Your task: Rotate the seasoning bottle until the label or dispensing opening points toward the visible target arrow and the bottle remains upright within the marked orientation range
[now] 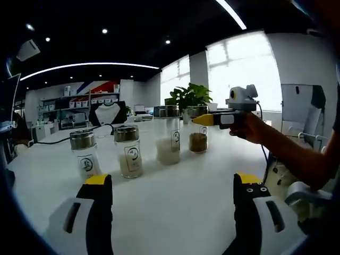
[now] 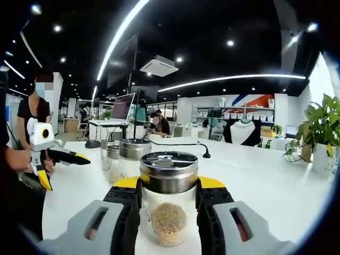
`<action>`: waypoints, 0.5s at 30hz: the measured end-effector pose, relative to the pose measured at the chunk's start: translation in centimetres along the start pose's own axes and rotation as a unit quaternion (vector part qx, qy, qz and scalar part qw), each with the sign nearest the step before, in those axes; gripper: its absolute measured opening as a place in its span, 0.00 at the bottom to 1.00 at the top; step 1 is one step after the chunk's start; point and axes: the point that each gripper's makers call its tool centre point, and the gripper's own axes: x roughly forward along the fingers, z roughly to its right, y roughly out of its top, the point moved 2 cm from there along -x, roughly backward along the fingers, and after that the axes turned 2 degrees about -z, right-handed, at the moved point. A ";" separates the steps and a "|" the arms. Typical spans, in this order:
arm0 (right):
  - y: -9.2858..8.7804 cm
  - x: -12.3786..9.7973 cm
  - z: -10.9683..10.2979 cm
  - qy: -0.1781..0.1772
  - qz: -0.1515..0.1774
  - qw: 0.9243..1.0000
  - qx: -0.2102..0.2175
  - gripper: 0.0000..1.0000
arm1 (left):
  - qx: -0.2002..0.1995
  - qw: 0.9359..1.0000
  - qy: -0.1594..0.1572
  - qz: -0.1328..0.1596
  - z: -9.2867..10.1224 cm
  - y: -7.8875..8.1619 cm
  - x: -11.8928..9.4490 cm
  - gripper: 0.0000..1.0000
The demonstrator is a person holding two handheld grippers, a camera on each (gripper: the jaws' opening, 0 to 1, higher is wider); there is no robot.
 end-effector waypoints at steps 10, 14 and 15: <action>-0.6 -0.7 1.4 -0.032 0.007 0.999 -0.020 0.40 | 0.007 1.000 0.002 0.001 0.0 0.2 -0.2 1.00; -2.3 -0.5 1.3 -0.022 -0.029 0.999 -0.010 0.46 | 0.010 1.000 0.004 -0.002 -0.1 0.0 -0.4 1.00; -3.1 -0.5 1.1 -0.018 -0.050 0.998 -0.018 0.47 | 0.011 1.000 0.005 -0.003 -0.2 -0.1 -0.5 1.00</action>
